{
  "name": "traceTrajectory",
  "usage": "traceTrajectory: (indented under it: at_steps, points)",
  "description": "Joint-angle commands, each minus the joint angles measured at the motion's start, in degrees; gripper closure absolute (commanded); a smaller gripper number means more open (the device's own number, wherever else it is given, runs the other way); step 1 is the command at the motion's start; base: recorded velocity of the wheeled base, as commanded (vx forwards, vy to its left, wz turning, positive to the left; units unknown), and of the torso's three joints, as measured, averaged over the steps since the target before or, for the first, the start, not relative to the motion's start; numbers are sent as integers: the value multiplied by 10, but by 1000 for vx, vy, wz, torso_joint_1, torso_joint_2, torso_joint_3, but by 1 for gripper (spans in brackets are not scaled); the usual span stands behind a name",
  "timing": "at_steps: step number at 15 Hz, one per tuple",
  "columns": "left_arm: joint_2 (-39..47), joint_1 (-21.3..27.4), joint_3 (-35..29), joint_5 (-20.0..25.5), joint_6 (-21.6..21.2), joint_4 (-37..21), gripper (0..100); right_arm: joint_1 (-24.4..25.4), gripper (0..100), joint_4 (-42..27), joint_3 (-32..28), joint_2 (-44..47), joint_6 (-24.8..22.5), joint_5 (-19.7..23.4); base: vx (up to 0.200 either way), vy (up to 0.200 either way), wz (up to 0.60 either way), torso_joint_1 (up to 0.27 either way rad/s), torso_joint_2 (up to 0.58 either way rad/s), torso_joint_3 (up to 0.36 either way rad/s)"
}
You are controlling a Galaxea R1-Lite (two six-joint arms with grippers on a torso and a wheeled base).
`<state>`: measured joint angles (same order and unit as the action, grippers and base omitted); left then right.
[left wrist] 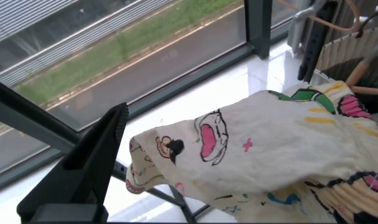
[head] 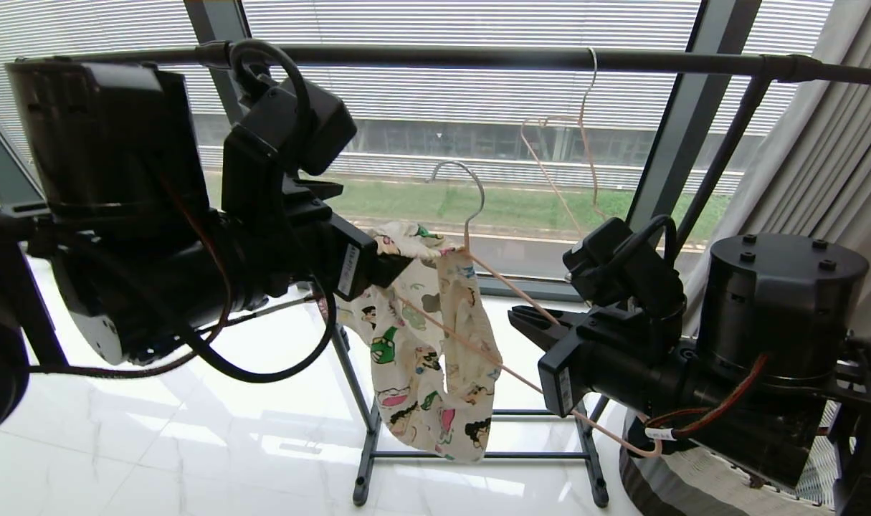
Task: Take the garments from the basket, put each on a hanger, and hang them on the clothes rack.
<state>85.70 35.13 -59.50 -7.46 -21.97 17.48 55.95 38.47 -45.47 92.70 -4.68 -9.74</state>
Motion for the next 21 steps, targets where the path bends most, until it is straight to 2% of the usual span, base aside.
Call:
traceTrajectory:
  at_steps: [1,5,7,8,14,21]
  points:
    - [3,-22,-36,0,-17,-17,0,2,100,1,-1,-1,-1,0,0,0,0,0,0,0]
    - [3,-24,-101,10,-27,-124,0,10,100,1,-1,-1,-7,0,0,0,0,0,0,0]
    - [10,-24,-153,51,-27,-209,0,20,100,1,-1,2,-8,0,0,0,0,0,0,0]
    - [16,-24,-162,65,-27,-230,0,21,100,1,-1,3,-9,0,0,0,0,0,0,0]
    - [64,-24,-193,66,-28,-232,0,20,100,1,-1,-1,-9,0,0,0,0,0,0,0]
    - [25,-8,-197,77,-28,-242,0,-6,100,13,0,-1,-9,0,0,0,0,0,0,0]
